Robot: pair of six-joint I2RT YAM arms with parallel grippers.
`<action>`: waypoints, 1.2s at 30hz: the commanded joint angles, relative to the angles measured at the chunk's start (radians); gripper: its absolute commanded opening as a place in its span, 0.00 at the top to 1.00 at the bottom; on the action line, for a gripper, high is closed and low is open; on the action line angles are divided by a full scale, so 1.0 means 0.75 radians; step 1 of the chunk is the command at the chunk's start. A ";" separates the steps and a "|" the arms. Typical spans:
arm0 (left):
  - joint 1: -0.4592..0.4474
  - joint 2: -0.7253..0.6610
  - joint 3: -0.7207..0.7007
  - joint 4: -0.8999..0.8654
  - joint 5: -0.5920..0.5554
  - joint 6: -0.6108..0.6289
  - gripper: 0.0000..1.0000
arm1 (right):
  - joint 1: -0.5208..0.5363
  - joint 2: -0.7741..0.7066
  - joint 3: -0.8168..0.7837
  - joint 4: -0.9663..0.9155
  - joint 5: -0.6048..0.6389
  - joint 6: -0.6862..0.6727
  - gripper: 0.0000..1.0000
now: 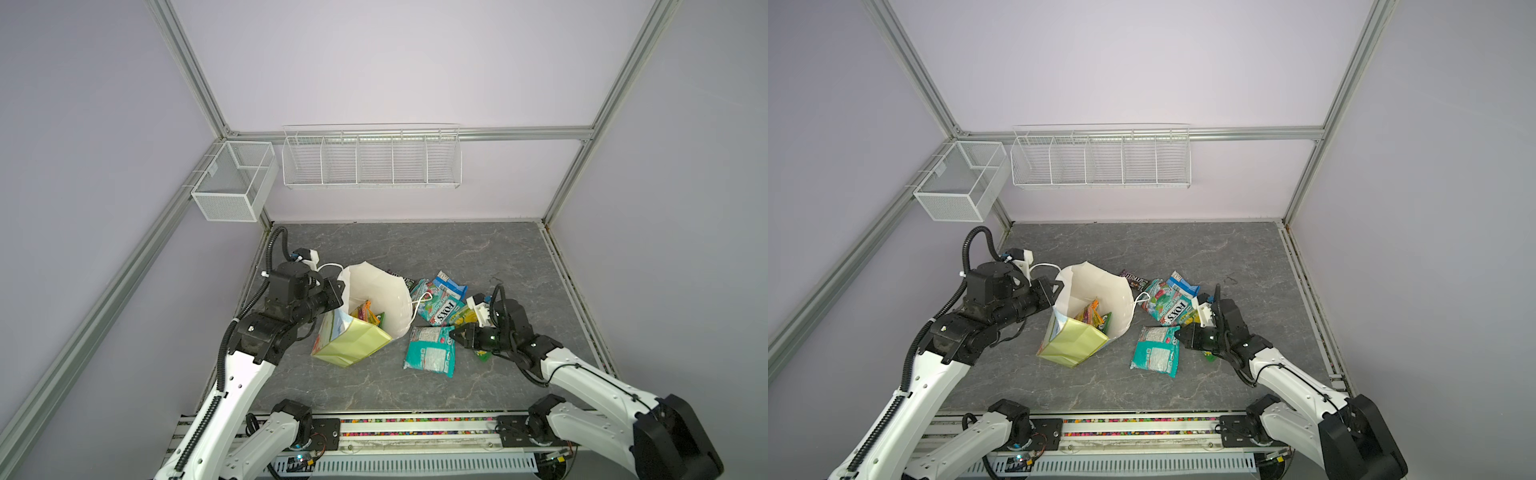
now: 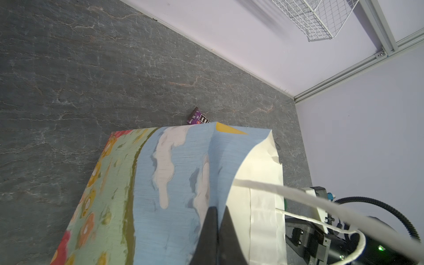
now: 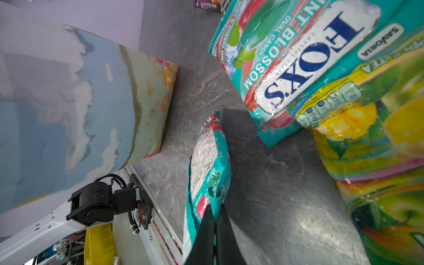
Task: Place the snacks into the paper bag
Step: Pick up the snack at the center of the table.
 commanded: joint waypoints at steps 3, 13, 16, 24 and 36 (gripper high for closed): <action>-0.004 -0.015 -0.003 0.020 0.003 -0.018 1.00 | 0.011 -0.106 0.031 -0.033 -0.026 -0.023 0.93; -0.005 -0.011 -0.005 0.030 0.008 -0.024 1.00 | 0.015 -0.264 0.056 -0.122 0.002 -0.027 0.93; -0.004 -0.011 -0.003 0.029 0.009 -0.023 1.00 | 0.015 -0.302 0.071 -0.151 0.011 -0.027 0.93; -0.005 -0.018 -0.005 0.028 0.010 -0.025 1.00 | 0.014 -0.393 0.122 -0.231 0.041 -0.026 0.93; -0.005 -0.025 0.000 0.024 0.013 -0.027 1.00 | 0.014 -0.475 0.234 -0.320 0.057 -0.028 0.94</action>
